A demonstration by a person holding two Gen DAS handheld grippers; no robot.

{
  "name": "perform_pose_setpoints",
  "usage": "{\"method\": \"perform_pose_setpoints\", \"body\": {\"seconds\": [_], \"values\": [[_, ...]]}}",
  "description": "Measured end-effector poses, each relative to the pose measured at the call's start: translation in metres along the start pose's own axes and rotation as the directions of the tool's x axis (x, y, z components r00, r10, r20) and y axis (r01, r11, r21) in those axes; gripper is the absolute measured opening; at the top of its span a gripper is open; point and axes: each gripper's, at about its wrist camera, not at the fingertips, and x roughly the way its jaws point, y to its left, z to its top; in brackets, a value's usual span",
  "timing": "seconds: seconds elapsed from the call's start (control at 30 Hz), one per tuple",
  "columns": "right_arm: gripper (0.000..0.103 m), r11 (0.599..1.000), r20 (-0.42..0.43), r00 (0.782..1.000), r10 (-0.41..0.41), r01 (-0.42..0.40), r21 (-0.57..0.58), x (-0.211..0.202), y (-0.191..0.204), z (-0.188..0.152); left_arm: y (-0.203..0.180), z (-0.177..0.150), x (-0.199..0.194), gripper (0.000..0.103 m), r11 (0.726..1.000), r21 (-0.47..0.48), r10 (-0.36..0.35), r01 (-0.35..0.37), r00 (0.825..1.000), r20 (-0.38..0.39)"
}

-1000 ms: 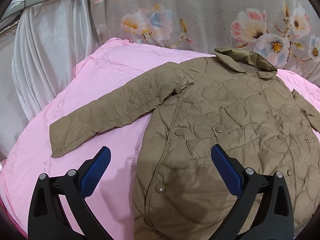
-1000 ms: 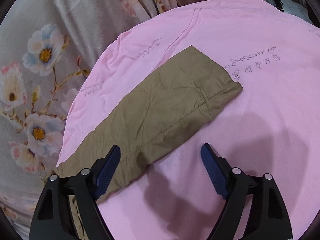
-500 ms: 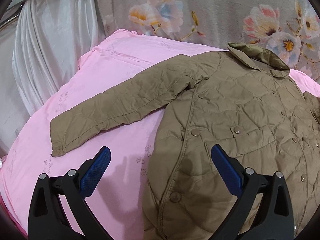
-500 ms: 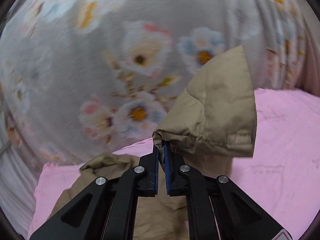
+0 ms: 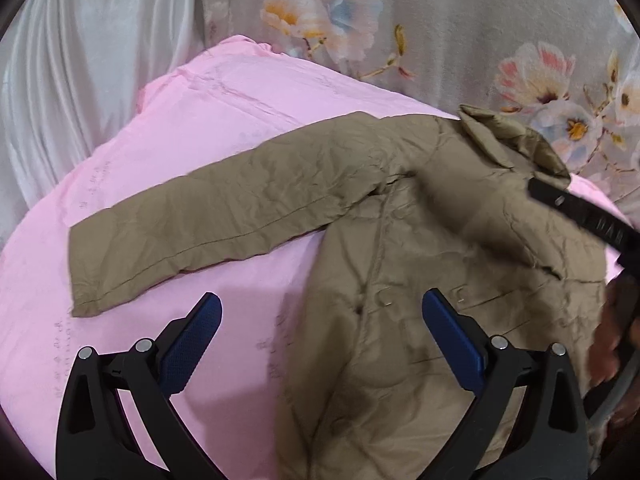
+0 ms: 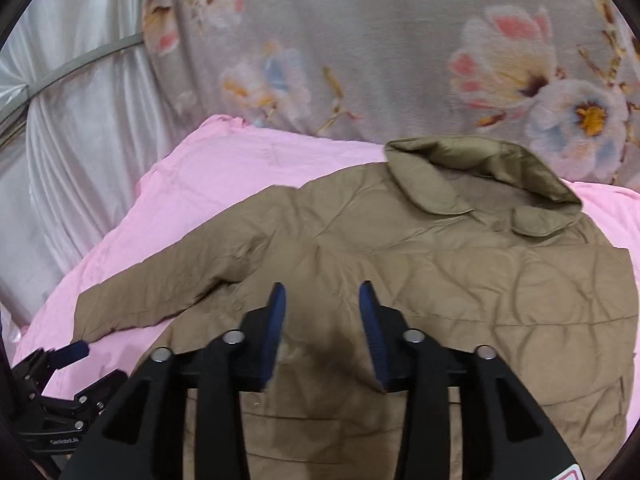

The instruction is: Fold large clothes

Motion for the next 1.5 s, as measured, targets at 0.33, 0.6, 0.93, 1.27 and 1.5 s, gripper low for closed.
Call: {"method": "perform_pose_setpoints", "body": {"seconds": [0.33, 0.6, 0.93, 1.27, 1.5], "values": [[0.056, 0.966, 0.075, 0.989, -0.128, 0.107, 0.235, -0.064, -0.1, -0.016, -0.043, 0.035, 0.048, 0.098, 0.969, -0.101, -0.239, 0.227, 0.963, -0.127], [0.057, 0.756, -0.041, 0.986, -0.161, 0.15, 0.637, -0.076, -0.242, -0.094, -0.069, 0.05, 0.099, 0.08, 0.957, -0.176, -0.267, 0.231, 0.937, -0.224], [0.006, 0.632, -0.016, 0.99, -0.138, 0.1, 0.768, -0.052, -0.286, -0.096, -0.089, 0.069, 0.092, 0.001, 0.975, -0.096, -0.213, 0.199, 0.962, -0.173], [0.003, 0.829, 0.14, 0.948, -0.287, 0.173, 0.531, -0.101, -0.249, -0.04, -0.109, 0.105, 0.019, 0.001, 0.969, 0.14, -0.217, 0.201, 0.97, 0.112], [0.003, 0.807, -0.143, 0.933, -0.329, 0.357, 0.471, -0.042, -0.263, -0.084, -0.108, 0.044, 0.117, 0.001, 0.976, 0.194, -0.082, 0.101, 0.991, -0.105]]}}
